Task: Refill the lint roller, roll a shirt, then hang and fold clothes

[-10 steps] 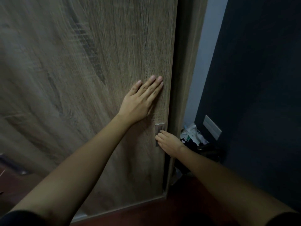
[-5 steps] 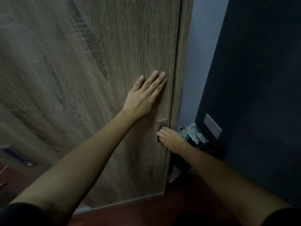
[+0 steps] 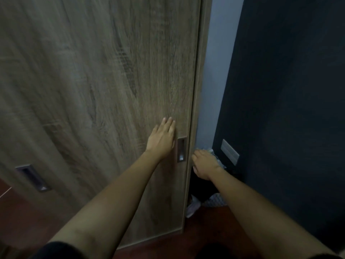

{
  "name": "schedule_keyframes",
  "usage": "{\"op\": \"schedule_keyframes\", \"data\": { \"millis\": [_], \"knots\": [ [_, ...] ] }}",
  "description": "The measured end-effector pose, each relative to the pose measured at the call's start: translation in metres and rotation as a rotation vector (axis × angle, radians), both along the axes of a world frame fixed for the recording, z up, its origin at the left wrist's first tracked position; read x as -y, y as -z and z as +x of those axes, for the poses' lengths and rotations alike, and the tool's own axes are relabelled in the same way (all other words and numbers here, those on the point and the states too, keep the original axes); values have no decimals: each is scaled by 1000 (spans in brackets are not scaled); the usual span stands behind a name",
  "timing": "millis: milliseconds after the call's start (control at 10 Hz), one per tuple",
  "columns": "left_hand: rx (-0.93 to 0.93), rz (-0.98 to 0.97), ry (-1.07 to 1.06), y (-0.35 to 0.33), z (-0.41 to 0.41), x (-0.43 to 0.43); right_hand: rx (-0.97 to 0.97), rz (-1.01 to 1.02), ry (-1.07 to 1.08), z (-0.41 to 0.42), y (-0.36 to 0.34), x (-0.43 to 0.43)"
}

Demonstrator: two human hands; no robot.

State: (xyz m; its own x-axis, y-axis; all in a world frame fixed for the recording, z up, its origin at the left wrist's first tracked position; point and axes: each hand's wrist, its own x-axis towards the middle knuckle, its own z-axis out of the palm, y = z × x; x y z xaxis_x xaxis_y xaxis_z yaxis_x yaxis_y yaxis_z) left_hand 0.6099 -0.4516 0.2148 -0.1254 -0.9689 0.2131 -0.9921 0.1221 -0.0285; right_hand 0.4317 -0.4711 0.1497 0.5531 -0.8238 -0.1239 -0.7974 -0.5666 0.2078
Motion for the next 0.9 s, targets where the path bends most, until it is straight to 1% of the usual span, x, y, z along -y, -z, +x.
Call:
{"op": "schedule_keyframes", "data": {
  "millis": [100, 200, 300, 400, 600, 700, 800, 900],
  "knots": [
    [-29, 152, -51, 3, 1, -16, 113, 6, 131, -2, -18, -19],
    [-31, 262, -72, -22, -9, -27, 244, 24, 268, 0, -56, -35],
    [-22, 283, -62, -54, -19, -35, 254, 4, 332, -1, -91, -43],
    [15, 247, -80, -106, -28, -40, 243, -104, 371, -6, -151, -50],
    [43, 117, -84, -169, -28, -50, 243, -283, 358, -15, -225, -55],
    [48, 100, -83, -179, -29, -54, 275, -285, 355, -20, -230, -58],
    [43, 75, -70, -180, -30, -56, 749, -197, 260, -22, -234, -80],
    [33, 42, -73, -184, -29, -54, 1397, -241, 84, -22, -254, -110]
  ]
}}
